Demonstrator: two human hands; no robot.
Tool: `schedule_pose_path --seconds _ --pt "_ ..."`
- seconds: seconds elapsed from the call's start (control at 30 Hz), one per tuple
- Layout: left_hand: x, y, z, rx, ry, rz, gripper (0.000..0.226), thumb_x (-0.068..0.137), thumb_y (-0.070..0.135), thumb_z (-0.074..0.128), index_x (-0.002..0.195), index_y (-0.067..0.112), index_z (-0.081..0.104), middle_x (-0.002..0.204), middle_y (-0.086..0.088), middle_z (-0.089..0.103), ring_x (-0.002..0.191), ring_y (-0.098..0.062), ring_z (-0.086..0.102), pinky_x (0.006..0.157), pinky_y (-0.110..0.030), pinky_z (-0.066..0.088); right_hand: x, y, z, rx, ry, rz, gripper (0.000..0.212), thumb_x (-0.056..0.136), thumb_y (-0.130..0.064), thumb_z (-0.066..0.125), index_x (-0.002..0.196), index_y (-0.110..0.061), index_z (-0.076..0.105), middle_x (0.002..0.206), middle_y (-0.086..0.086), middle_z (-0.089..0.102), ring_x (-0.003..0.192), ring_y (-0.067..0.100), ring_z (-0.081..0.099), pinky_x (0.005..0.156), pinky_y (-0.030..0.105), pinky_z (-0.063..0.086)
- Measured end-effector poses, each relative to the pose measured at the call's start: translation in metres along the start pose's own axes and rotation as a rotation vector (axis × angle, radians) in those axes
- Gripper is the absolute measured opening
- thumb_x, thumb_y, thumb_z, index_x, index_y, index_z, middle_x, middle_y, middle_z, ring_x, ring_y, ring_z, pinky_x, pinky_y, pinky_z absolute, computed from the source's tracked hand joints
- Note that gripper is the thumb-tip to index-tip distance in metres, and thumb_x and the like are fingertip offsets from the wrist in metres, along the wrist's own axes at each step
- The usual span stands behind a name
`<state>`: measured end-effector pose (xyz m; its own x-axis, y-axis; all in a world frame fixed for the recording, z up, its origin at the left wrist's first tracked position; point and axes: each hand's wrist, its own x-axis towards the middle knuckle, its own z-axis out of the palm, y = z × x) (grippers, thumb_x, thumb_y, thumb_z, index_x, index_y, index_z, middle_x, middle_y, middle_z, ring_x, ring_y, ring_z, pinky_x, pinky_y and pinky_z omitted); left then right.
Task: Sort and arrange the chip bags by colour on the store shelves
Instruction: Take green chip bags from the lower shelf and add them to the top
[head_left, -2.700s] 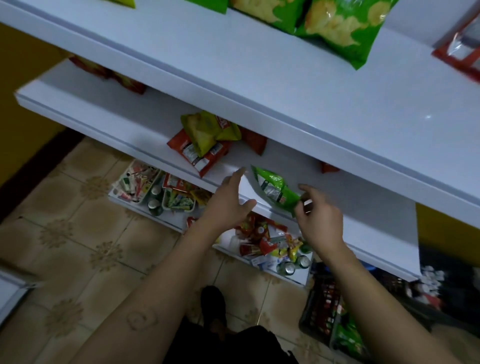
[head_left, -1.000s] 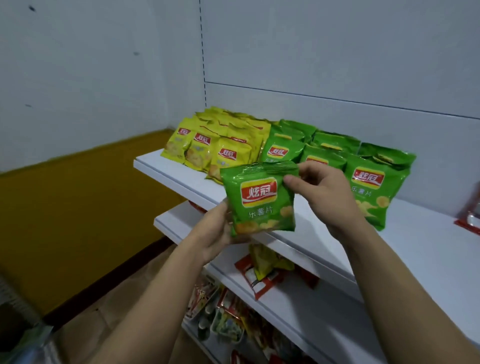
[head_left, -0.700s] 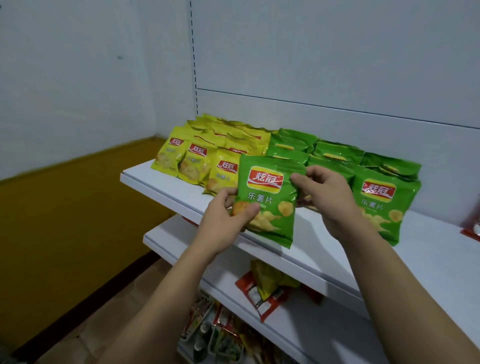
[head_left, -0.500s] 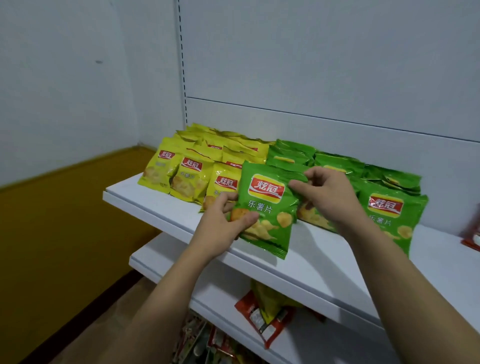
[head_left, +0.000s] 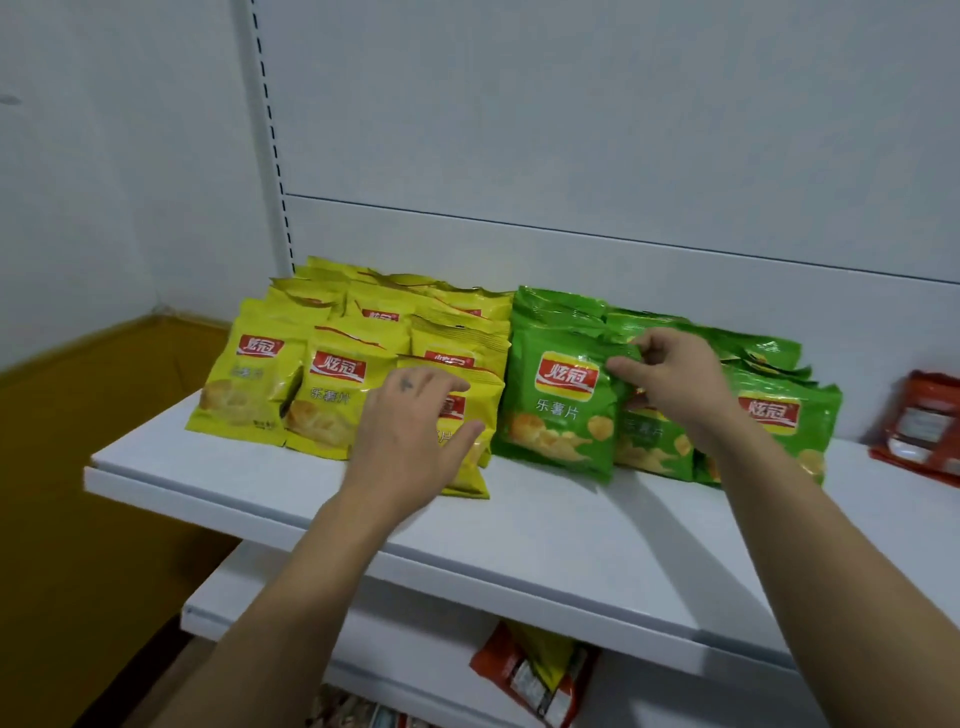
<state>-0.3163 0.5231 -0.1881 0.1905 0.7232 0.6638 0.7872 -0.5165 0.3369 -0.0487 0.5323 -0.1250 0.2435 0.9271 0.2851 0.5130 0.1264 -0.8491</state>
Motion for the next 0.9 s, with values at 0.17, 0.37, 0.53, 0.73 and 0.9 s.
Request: schedule_pose_path --seconds 0.17,0.37,0.53,0.73,0.9 --pt "-0.001 -0.005 0.01 0.015 -0.017 0.065 0.038 0.08 0.049 0.059 0.109 0.024 0.061 0.11 0.004 0.06 0.108 -0.023 0.05 0.081 -0.038 0.039 0.0 0.014 0.024 -0.145 0.123 -0.001 0.021 0.082 -0.019 0.076 0.089 -0.012 0.058 0.078 0.008 0.06 0.077 0.034 0.068 0.063 0.047 0.059" --pt "-0.001 -0.009 0.005 0.038 -0.025 0.092 0.038 0.08 0.048 0.059 0.11 0.024 0.06 0.11 0.004 0.061 0.108 -0.022 0.05 0.082 -0.038 0.038 -0.001 0.013 0.041 -0.455 0.195 -0.046 0.029 0.081 -0.041 0.072 0.088 -0.018 0.056 0.085 -0.002 0.059 0.082 0.023 0.055 0.067 0.032 0.04" --pt "-0.007 -0.013 0.008 0.088 -0.053 0.096 0.04 0.081 0.048 0.059 0.111 0.022 0.06 0.108 0.003 0.061 0.108 -0.023 0.051 0.084 -0.039 0.04 -0.007 0.014 0.04 -0.451 0.192 -0.073 0.04 0.081 -0.048 0.07 0.107 -0.019 0.061 0.096 -0.002 0.058 0.086 0.017 0.055 0.07 0.031 0.04" --pt "-0.012 0.005 0.011 0.096 -0.072 0.041 0.045 0.08 0.048 0.058 0.115 0.02 0.06 0.112 0.0 0.061 0.112 -0.025 0.051 0.093 -0.041 0.038 -0.018 0.017 0.028 -0.512 0.098 -0.119 0.067 0.081 -0.053 0.067 0.135 -0.017 0.047 0.129 0.003 0.049 0.12 0.021 0.047 0.096 0.041 0.044" --pt "-0.025 0.027 0.011 0.125 -0.053 0.008 0.049 0.079 0.051 0.053 0.115 0.019 0.059 0.114 -0.002 0.061 0.114 -0.026 0.051 0.097 -0.042 0.039 -0.047 0.019 0.01 -0.541 0.049 -0.273 0.071 0.082 -0.048 0.068 0.142 -0.018 0.042 0.139 0.005 0.043 0.13 0.021 0.036 0.107 0.037 0.034"
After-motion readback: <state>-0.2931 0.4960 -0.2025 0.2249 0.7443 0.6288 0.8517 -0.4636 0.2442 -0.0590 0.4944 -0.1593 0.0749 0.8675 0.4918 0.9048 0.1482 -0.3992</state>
